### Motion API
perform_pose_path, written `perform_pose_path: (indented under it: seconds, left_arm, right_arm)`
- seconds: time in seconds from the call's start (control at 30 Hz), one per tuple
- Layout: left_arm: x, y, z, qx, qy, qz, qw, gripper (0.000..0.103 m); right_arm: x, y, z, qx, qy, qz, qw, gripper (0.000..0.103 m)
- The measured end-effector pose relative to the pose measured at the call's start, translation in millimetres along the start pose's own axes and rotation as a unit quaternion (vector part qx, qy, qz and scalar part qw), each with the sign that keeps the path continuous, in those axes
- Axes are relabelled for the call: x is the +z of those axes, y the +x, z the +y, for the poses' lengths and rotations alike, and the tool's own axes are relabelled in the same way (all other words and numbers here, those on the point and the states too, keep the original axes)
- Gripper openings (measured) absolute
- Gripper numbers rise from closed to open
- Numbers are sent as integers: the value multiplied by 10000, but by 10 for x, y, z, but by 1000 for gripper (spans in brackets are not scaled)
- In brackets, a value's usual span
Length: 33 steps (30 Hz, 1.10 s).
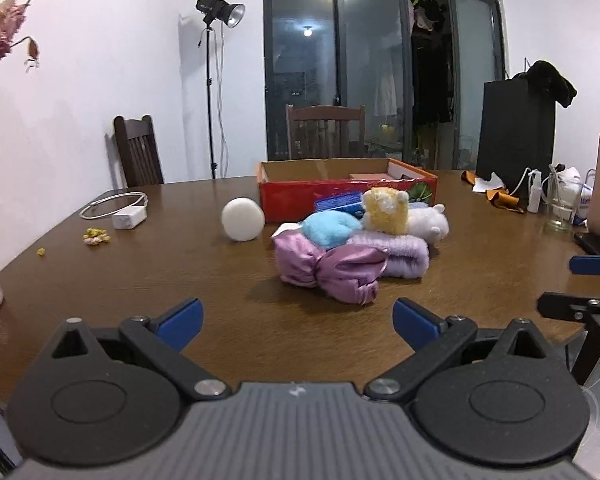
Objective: Organize soft objects
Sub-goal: 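Withdraw both grippers from the box back toward the soft items, then close both grippers on the yellow-and-white plush alpaca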
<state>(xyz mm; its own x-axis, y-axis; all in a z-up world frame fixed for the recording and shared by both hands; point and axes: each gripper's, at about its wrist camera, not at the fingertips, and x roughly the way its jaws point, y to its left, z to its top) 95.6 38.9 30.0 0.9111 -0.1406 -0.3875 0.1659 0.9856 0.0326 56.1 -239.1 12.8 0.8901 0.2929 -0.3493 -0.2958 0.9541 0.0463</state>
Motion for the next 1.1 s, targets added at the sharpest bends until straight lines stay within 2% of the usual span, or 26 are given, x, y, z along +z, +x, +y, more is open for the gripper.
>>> perform_pose_path:
  seconds: [0.13, 0.23, 0.3, 0.37, 0.43, 0.5, 0.57, 0.7, 0.77, 0.9, 1.1]
  left_arm:
    - [208, 183, -76, -22, -202, -161, 9997, 103]
    - [471, 455, -176, -116, -291, -173, 9994, 101]
    - [644, 686, -302, -226, -275, -173, 9992, 94]
    - [776, 935, -429, -349, -223, -156, 9990, 83]
    - [878, 1215, -553, -443, -200, -41, 9988, 76]
    - [927, 1477, -645, -489, -174, 112, 9986, 73]
    - [950, 1705, -709, -502, -177, 263, 9982, 63]
    - [951, 2005, -701, -748, -439, 596, 9944, 54]
    - [945, 2072, -679, -865, -547, 697, 9923, 51]
    - [904, 2107, -655, -911, -607, 677, 9917, 50]
    - [989, 1906, -678, -958, -718, 504, 9915, 49]
  right_arm:
    - [109, 200, -169, 95, 238, -75, 9996, 103]
    - [318, 477, -421, 379, 710, 7, 9968, 100]
    - [454, 707, -581, 538, 975, 64, 9938, 94]
    - [570, 919, -684, 516, 975, 47, 9939, 88]
    - [674, 1161, -788, 491, 945, 21, 9943, 84]
    - [759, 1432, -935, 633, 1117, 40, 9917, 80]
    - [791, 1684, -1075, 837, 1424, 147, 9862, 78]
    - [761, 2051, -1204, 1144, 1734, 395, 9774, 69]
    - [713, 2176, -1219, 1207, 1836, 590, 9738, 64]
    - [611, 2278, -1244, 1312, 2077, 843, 9657, 61]
    - [676, 2051, -1099, 1200, 1700, 605, 9762, 56]
